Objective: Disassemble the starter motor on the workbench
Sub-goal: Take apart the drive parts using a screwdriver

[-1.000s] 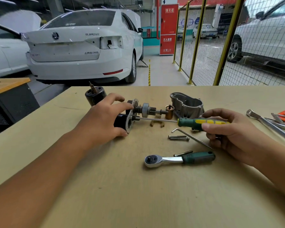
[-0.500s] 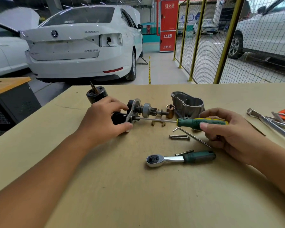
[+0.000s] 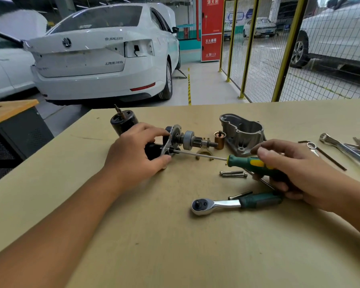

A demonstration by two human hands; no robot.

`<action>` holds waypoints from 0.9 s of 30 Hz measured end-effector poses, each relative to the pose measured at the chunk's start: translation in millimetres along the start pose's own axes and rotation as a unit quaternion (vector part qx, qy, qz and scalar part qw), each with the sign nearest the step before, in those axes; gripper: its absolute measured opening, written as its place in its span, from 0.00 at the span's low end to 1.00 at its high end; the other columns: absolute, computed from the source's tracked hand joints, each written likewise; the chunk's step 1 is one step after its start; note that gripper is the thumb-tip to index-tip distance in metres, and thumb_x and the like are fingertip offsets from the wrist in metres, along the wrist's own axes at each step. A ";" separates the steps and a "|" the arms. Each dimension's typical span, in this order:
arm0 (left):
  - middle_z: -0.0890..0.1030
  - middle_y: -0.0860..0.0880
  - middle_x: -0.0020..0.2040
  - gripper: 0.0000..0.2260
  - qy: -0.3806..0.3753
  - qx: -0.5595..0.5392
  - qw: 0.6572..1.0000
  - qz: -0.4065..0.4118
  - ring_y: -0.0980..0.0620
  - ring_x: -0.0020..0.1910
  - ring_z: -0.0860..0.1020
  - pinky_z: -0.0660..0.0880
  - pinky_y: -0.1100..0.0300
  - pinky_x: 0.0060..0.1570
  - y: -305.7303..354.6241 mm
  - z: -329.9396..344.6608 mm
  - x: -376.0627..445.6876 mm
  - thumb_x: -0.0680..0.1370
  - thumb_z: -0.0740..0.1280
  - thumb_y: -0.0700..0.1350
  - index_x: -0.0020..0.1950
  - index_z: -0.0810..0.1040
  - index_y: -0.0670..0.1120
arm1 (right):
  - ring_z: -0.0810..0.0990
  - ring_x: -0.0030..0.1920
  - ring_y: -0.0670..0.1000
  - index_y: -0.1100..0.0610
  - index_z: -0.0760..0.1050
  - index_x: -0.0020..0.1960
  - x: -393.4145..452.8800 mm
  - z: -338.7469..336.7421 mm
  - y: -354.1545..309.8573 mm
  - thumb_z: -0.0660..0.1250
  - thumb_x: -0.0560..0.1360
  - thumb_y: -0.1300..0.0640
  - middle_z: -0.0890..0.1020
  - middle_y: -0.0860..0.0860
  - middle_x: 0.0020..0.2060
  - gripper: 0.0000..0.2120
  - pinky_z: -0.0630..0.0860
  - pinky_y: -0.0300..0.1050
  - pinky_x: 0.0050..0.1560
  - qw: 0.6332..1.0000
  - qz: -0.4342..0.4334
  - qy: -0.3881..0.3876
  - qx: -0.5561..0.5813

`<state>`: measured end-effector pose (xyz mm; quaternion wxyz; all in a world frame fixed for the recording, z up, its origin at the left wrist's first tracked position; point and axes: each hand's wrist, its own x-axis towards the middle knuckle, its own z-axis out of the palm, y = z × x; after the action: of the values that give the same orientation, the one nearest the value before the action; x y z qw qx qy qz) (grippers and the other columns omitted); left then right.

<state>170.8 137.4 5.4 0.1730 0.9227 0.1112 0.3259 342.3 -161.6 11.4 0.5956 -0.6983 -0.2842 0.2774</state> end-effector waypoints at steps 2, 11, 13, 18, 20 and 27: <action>0.79 0.61 0.57 0.25 -0.006 -0.042 0.999 -0.012 0.60 0.54 0.81 0.82 0.49 0.53 -5.9 -5.6 0.9 0.63 0.78 0.61 0.60 0.81 0.61 | 0.68 0.24 0.52 0.47 0.81 0.52 1.6 0.2 0.8 0.70 0.72 0.41 0.84 0.64 0.41 0.14 0.64 0.36 0.25 1.000 0.013 0.011 0.010; 0.84 0.62 0.53 0.35 -0.066 -0.129 0.985 -0.098 0.65 0.53 0.82 0.79 0.65 0.56 -33.6 -12.0 5.6 0.51 0.83 0.67 0.55 0.85 0.58 | 0.69 0.29 0.50 0.56 0.81 0.53 3.3 -0.6 1.7 0.78 0.62 0.52 0.80 0.55 0.39 0.21 0.66 0.40 0.24 0.992 -0.029 0.050 0.111; 0.83 0.64 0.52 0.35 -0.071 -0.122 0.986 -0.087 0.65 0.52 0.83 0.79 0.66 0.55 -33.0 -12.9 5.9 0.51 0.82 0.66 0.56 0.85 0.58 | 0.69 0.26 0.51 0.52 0.79 0.56 0.9 1.3 -1.5 0.72 0.69 0.43 0.83 0.58 0.40 0.19 0.64 0.38 0.24 0.997 -0.001 0.039 0.074; 0.84 0.66 0.51 0.31 -0.087 -0.094 0.990 -0.060 0.65 0.49 0.83 0.82 0.58 0.55 -31.1 -18.7 6.1 0.53 0.80 0.62 0.55 0.86 0.59 | 0.68 0.24 0.51 0.53 0.80 0.54 2.1 -3.8 0.6 0.74 0.67 0.50 0.82 0.63 0.38 0.17 0.64 0.37 0.24 0.995 -0.025 0.047 0.084; 0.84 0.66 0.50 0.29 -0.089 -0.093 0.991 -0.048 0.65 0.49 0.83 0.82 0.57 0.55 -28.7 -19.4 5.8 0.54 0.79 0.61 0.55 0.84 0.63 | 0.69 0.27 0.51 0.54 0.81 0.51 3.9 -8.6 3.0 0.78 0.62 0.56 0.81 0.58 0.36 0.19 0.65 0.40 0.25 0.991 -0.042 0.058 0.116; 0.83 0.67 0.51 0.30 -0.088 -0.103 0.990 -0.034 0.63 0.50 0.83 0.82 0.53 0.58 -22.2 -15.5 5.2 0.54 0.78 0.59 0.56 0.80 0.66 | 0.69 0.25 0.50 0.56 0.81 0.52 5.6 -13.3 1.0 0.72 0.68 0.41 0.81 0.61 0.37 0.21 0.64 0.37 0.23 0.993 0.011 0.064 0.096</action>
<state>162.8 163.1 11.0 0.2869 0.9210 0.0926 0.2468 355.9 -166.6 11.9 0.6737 -0.6570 -0.2098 0.2654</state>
